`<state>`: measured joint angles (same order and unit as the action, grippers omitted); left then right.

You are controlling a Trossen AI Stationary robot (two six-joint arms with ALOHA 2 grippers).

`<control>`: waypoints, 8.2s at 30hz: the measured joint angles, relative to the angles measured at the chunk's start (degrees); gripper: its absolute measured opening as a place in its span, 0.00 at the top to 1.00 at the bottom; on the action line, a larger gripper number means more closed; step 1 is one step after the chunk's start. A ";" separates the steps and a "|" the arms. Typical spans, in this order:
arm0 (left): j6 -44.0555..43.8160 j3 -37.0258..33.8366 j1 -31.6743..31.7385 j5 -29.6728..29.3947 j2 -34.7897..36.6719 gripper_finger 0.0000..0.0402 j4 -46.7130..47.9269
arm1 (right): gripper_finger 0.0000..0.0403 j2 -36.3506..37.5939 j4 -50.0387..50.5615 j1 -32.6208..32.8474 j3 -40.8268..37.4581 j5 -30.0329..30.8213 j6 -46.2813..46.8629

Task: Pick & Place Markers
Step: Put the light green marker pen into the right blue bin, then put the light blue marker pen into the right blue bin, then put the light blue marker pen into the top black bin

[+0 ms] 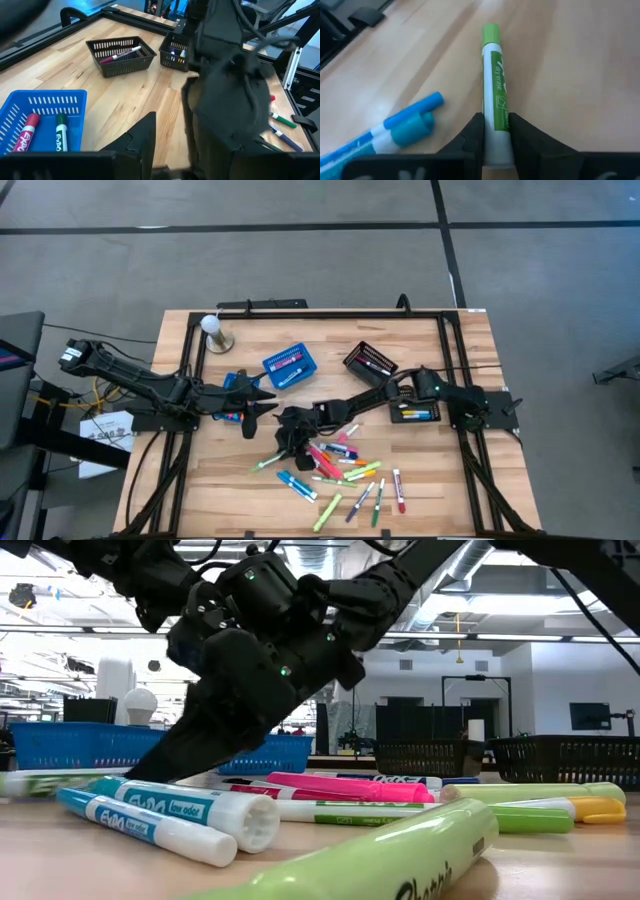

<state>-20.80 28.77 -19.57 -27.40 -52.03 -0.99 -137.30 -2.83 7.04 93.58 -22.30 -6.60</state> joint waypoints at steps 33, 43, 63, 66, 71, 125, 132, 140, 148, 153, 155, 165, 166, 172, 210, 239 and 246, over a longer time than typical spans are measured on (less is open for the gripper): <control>-0.44 -0.04 0.00 -0.01 0.00 0.68 -0.83 | 0.73 17.39 32.00 -19.26 -0.61 29.92 -13.16; 0.06 -1.40 -0.04 2.82 -0.99 0.68 -3.62 | 0.51 18.89 33.46 -16.65 -0.48 31.69 -13.49; 11.33 0.51 -5.19 27.61 -37.70 0.68 -33.99 | 0.61 51.94 45.96 1.61 -21.03 34.08 11.24; 11.23 1.29 -7.71 27.66 -41.25 0.68 -33.84 | 0.62 54.01 37.68 4.61 -29.14 34.27 13.98; 11.01 2.07 -10.87 27.23 -45.01 0.68 -34.22 | 0.63 54.80 27.72 8.02 -35.27 34.54 13.74; -0.57 1.31 -1.89 -11.93 -3.44 0.81 11.02 | 0.67 55.26 23.53 8.49 -35.36 34.31 11.81; -1.36 1.31 13.03 -8.80 -10.66 0.81 10.37 | 0.67 55.24 23.30 8.18 -35.36 34.33 10.61; -1.35 1.31 22.71 -5.70 -21.95 0.77 3.82 | 0.67 55.24 23.28 7.44 -35.35 34.31 10.52; -0.48 1.33 24.52 -5.64 -26.47 0.70 -0.83 | 0.67 55.24 23.30 6.63 -35.34 34.31 10.59; 1.48 1.31 22.50 -0.16 -24.09 0.68 -6.43 | 0.67 55.24 23.30 6.67 -35.34 34.32 10.59; 3.97 1.36 20.98 6.01 -22.31 0.69 -10.88 | 0.67 55.24 23.30 6.67 -35.34 34.31 10.59; 9.29 1.40 5.07 21.74 -21.73 0.74 -14.91 | 0.67 55.24 23.30 6.67 -35.32 34.33 10.61; 9.94 1.38 3.46 21.81 -22.63 0.74 -14.93 | 0.67 55.24 23.30 6.67 -35.32 34.31 10.61; 11.16 1.37 -2.16 21.19 -29.31 0.71 -18.81 | 0.67 55.24 23.27 6.67 -35.32 34.33 10.62; 8.26 1.51 -6.67 21.05 -47.68 0.84 -28.53 | 0.67 55.22 23.27 6.67 -35.32 34.33 10.66; 12.73 1.29 -6.58 17.98 -32.06 0.98 -27.82 | 0.67 55.22 23.14 6.67 -35.32 34.33 10.66; 10.90 1.29 -6.60 20.13 -37.09 0.95 -29.42 | 0.67 55.22 23.12 6.67 -35.32 34.33 10.66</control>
<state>-9.90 30.06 -26.17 -7.27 -89.12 -30.42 -82.08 20.29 13.72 58.26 12.03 4.05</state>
